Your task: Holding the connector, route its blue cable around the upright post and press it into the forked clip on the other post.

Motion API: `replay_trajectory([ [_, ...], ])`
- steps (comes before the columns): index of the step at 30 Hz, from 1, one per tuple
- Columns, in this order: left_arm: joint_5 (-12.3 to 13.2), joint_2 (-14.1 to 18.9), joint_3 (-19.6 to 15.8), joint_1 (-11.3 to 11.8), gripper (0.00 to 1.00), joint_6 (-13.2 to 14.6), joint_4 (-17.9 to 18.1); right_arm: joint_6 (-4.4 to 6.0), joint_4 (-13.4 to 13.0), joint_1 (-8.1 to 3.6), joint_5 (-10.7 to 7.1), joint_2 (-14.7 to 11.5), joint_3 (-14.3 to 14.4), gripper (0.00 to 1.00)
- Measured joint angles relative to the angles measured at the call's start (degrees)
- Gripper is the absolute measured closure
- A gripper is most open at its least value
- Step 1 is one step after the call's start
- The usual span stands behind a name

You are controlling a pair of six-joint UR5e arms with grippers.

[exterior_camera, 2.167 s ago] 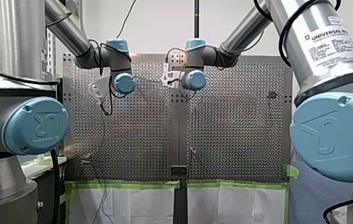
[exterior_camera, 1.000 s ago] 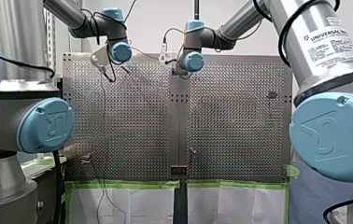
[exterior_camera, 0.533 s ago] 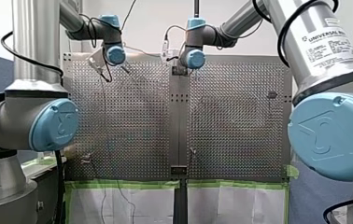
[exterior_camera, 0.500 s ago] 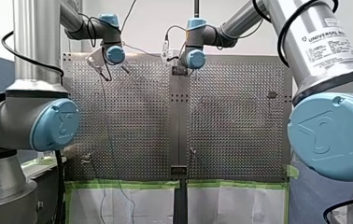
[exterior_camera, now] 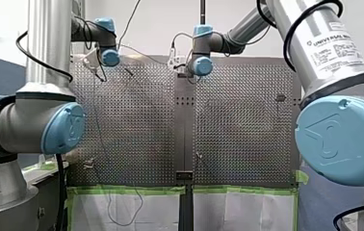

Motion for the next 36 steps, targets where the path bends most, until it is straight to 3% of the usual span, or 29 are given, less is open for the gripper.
replay_trajectory([
  [3, 0.34, -1.26, 0.05, 0.83, 1.0, -0.53, -0.1, 0.05, 0.16, -0.08, 0.01, 0.5, -0.04, 1.0],
  [9, 0.3, -2.12, -0.82, 1.31, 1.0, 1.43, 0.13, 0.0, 0.44, -0.27, 0.08, 0.93, -0.04, 1.0],
  [17, 3.63, -2.99, -1.83, 1.03, 1.0, 2.54, 1.92, 0.14, 0.47, -0.41, 0.38, 1.23, -0.03, 1.0],
  [25, 6.93, -6.77, -1.87, 0.69, 1.0, 4.79, 2.32, 0.16, 1.28, -0.55, 0.54, 3.01, -0.03, 1.0],
  [36, 7.61, -11.5, -3.77, 0.5, 1.0, 5.52, 3.82, 0.12, 2.01, -0.72, 0.55, 4.34, 0.12, 1.0],
])
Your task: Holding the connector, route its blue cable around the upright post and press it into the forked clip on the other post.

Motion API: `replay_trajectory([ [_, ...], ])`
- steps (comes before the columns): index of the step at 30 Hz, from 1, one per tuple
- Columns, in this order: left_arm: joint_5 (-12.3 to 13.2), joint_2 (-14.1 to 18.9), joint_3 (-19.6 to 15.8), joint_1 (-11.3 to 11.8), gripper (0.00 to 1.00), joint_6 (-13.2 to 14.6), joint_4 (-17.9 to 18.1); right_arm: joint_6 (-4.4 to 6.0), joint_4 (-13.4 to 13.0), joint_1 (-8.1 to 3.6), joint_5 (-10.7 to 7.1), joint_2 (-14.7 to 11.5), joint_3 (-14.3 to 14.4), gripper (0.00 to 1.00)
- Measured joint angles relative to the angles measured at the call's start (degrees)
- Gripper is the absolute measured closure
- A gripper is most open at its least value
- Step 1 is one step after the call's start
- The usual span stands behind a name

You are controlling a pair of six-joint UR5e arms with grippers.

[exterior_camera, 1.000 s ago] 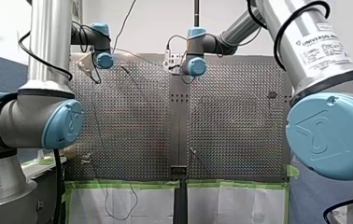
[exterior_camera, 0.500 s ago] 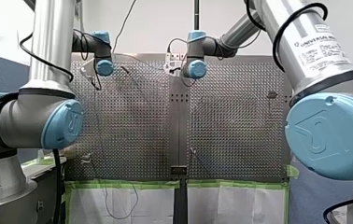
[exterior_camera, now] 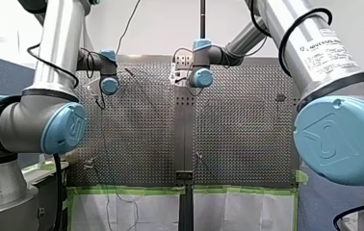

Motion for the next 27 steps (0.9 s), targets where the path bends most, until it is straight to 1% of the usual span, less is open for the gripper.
replay_trajectory([
  [8, 1.34, -0.31, -1.89, -0.17, 1.0, 0.58, 1.36, -0.26, 1.4, 0.0, 0.25, 1.6, 0.11, 1.0],
  [13, 2.82, -0.3, -2.28, -0.25, 1.0, 0.97, 1.73, -0.46, 2.12, 0.08, 0.47, 2.37, 0.17, 1.0],
  [16, 3.55, -0.29, -2.3, -0.26, 1.0, 1.86, 1.85, -0.63, 2.37, 0.23, 0.51, 3.0, 0.16, 1.0],
  [17, 3.66, -0.3, -2.32, -0.26, 0.88, 2.21, 1.89, -0.68, 2.43, 0.29, 0.51, 3.26, 0.16, 1.0],
  [19, 3.76, -0.31, -2.34, -0.27, 0.88, 3.12, 1.94, -0.78, 2.5, 0.41, 0.55, 3.81, 0.26, 1.0],
  [20, 3.76, -0.31, -2.34, -0.28, 0.66, 3.53, 1.94, -0.81, 2.44, 0.45, 0.57, 3.99, 0.4, 1.0],
  [21, 3.81, -0.31, -2.36, -0.28, 0.66, 3.91, 1.93, -0.79, 2.26, 0.48, 0.58, 4.17, 0.71, 1.0],
  [23, 4.2, -0.29, -2.35, -0.22, 0.53, 4.47, 1.76, -0.74, 1.82, 0.49, 0.61, 4.35, 1.31, 1.0],
  [24, 4.48, -0.31, -2.35, -0.16, 0.53, 4.53, 1.61, -0.7, 1.52, 0.5, 0.63, 4.47, 1.71, 1.0],
  [25, 4.9, -0.31, -2.35, -0.08, 0.4, 4.48, 1.44, -0.69, 1.32, 0.5, 0.62, 4.56, 1.99, 1.0],
  [26, 5.19, -0.31, -2.36, -0.04, 0.3, 4.4, 1.3, -0.68, 1.17, 0.5, 0.62, 4.63, 2.22, 1.0],
  [27, 5.42, -0.31, -2.37, -0.01, 0.3, 4.31, 1.11, -0.68, 1.01, 0.51, 0.63, 4.74, 2.5, 1.0],
])
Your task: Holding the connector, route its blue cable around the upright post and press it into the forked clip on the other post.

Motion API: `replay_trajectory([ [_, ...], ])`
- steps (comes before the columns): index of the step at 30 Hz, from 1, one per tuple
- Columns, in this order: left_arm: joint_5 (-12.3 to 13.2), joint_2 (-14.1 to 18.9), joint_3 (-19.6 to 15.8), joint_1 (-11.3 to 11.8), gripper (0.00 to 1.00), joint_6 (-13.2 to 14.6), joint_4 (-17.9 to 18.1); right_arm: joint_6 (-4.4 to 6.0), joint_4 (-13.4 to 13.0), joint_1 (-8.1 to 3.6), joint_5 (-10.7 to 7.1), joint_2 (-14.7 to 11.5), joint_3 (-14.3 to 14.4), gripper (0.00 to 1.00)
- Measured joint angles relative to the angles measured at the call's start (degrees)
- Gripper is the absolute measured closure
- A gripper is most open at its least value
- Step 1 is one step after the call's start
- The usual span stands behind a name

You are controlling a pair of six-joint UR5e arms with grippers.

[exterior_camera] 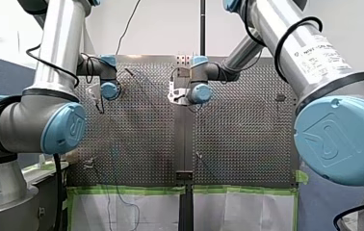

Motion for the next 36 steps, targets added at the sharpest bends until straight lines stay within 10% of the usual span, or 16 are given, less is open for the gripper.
replay_trajectory([
  [2, 0.24, 0.0, -0.01, -0.01, 0.05, -0.13, -0.52, -0.02, -0.16, -0.01, 0.0, 0.14, 0.35, 1.0],
  [4, 0.19, 0.01, -0.02, -0.11, 0.0, -0.18, -1.02, -0.08, -0.32, -0.02, 0.02, 0.28, 0.71, 1.0],
  [36, 0.81, 0.04, -0.03, -0.25, 0.0, -1.14, -3.04, 0.65, -9.67, 2.37, 2.4, 11.16, 8.9, 1.0],
])
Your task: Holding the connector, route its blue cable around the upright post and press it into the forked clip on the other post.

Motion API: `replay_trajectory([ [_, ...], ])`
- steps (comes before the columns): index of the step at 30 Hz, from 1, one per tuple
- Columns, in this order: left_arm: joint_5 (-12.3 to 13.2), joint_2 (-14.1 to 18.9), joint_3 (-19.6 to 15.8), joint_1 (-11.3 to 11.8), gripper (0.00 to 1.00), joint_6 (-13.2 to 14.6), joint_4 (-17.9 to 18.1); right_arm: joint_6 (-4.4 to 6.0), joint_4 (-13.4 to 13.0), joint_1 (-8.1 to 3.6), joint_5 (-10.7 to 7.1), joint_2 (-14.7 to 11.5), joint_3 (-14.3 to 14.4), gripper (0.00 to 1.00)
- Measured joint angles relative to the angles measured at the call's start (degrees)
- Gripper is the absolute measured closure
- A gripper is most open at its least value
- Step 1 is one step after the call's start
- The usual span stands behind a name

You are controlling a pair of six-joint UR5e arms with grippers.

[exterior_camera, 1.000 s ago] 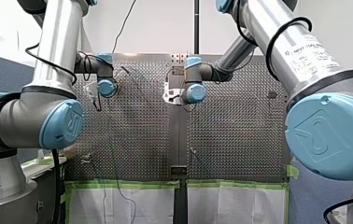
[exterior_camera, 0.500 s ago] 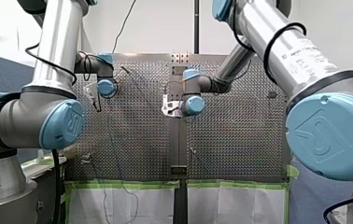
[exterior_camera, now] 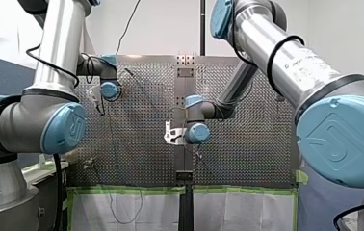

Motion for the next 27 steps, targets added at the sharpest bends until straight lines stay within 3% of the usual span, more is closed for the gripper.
replay_trajectory([
  [12, 0.16, -0.01, 0.0, 0.06, 0.0, -0.19, -0.16, 0.21, -5.26, 0.61, 4.43, 5.75, 2.79, 1.0],
  [20, 0.1, -0.01, 0.0, 0.28, 0.0, -0.18, -0.18, 0.22, -6.89, 0.7, 5.38, 9.17, 3.64, 1.0],
  [27, 0.04, -0.01, 0.0, 0.34, 0.0, -0.16, -0.18, 0.09, -10.29, 0.27, 7.14, 12.76, 4.07, 1.0],
])
